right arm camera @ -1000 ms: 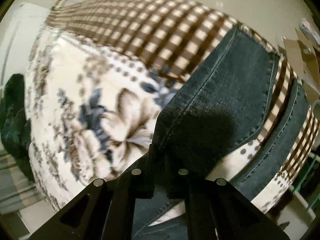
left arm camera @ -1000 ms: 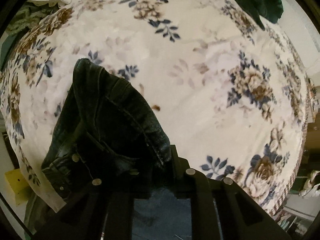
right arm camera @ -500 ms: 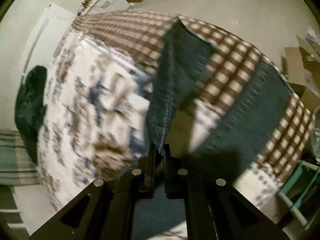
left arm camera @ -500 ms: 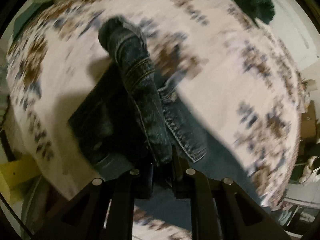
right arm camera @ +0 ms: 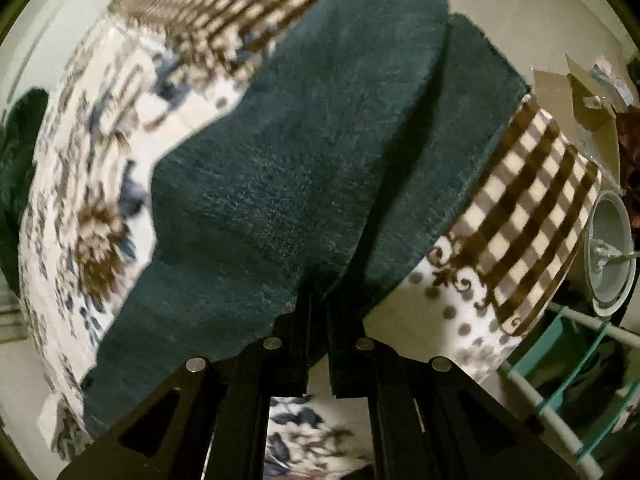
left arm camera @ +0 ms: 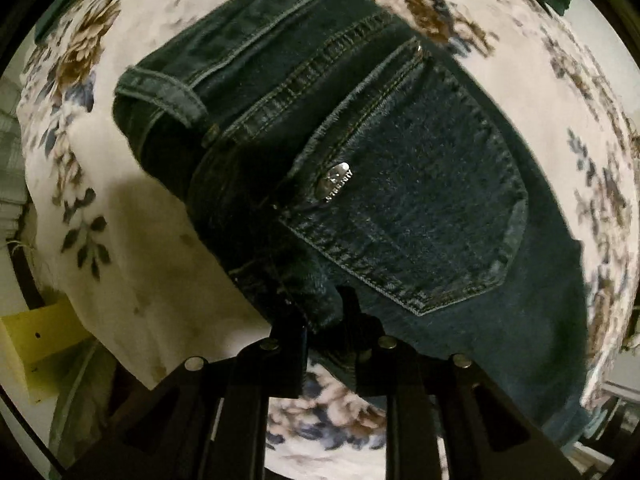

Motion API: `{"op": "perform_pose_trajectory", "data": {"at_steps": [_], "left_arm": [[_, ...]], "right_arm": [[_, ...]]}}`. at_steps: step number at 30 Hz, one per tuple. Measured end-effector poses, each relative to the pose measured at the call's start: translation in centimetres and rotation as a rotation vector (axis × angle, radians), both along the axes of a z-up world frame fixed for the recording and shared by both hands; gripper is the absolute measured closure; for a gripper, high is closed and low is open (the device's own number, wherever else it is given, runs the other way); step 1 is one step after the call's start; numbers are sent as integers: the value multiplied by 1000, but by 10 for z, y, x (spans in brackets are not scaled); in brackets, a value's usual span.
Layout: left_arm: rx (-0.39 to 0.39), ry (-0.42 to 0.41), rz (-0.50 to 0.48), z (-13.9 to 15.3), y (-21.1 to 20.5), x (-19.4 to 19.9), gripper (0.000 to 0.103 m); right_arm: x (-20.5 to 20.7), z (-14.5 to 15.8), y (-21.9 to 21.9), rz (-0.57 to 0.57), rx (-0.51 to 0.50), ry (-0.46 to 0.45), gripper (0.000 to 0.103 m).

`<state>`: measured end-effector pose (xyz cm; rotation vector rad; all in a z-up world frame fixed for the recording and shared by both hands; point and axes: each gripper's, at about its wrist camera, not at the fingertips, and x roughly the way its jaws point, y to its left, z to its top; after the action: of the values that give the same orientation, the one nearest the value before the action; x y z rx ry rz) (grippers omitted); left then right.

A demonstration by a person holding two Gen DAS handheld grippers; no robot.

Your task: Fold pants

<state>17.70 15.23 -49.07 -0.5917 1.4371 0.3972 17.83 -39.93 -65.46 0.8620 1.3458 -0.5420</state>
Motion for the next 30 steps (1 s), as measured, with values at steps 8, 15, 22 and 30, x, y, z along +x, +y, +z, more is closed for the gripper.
{"op": "perform_pose_trajectory", "data": {"at_steps": [8, 15, 22, 30], "left_arm": [[67, 1, -68, 36, -15, -9, 27], [84, 34, -117, 17, -39, 1, 27], [117, 49, -150, 2, -60, 23, 27], [114, 66, -161, -12, -76, 44, 27]], "right_arm": [[-49, 11, -42, -108, 144, -82, 49], [-72, 13, -134, -360, 122, -253, 48], [-27, -10, -182, -456, 111, -304, 82], [-62, 38, -172, -408, -50, -307, 99]]}}
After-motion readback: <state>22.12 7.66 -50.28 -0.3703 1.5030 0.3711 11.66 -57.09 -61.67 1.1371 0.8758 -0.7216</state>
